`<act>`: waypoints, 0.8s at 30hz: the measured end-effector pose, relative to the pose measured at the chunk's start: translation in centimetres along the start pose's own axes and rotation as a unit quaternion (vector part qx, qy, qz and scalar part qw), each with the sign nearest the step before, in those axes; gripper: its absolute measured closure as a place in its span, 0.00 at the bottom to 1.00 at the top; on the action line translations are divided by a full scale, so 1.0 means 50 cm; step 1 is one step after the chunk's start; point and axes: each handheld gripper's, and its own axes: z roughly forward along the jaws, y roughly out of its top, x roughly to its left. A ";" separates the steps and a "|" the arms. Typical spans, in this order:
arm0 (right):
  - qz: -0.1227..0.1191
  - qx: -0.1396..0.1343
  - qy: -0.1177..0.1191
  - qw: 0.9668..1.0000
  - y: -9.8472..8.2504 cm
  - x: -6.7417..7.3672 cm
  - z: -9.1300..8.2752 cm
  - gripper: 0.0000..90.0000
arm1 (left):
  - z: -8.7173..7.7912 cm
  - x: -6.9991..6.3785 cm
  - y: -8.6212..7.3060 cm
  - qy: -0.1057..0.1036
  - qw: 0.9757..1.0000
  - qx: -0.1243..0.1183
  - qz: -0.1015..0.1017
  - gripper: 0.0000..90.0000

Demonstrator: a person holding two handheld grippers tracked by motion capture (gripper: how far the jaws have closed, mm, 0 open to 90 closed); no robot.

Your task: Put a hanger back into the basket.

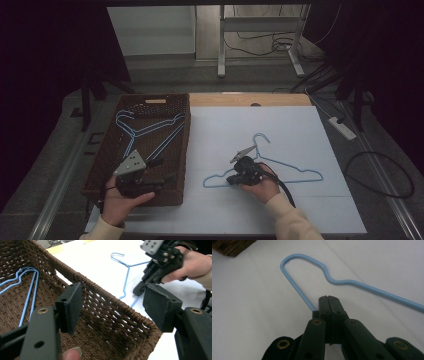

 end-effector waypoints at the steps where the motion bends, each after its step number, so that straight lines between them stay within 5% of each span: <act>1: -0.004 -0.001 0.002 1.000 -0.007 0.006 -0.002 1.00 | 0.000 -0.001 0.000 0.000 1.000 0.000 0.000 0.37; 12: -0.018 0.008 0.023 1.000 -0.044 0.040 -0.025 1.00 | 0.001 -0.002 0.000 0.000 1.000 0.000 0.000 0.37; 14: -0.026 0.008 0.010 1.000 -0.055 0.047 -0.024 1.00 | 0.002 -0.002 -0.001 0.000 1.000 0.001 0.001 0.37; 20: -0.012 -0.027 -0.001 1.000 -0.044 0.028 -0.041 1.00 | 0.001 -0.004 0.001 0.000 1.000 0.000 0.002 0.37; 24: -0.005 -0.025 0.004 1.000 -0.031 0.020 -0.017 1.00 | 0.004 -0.003 0.000 0.000 1.000 0.002 0.002 0.37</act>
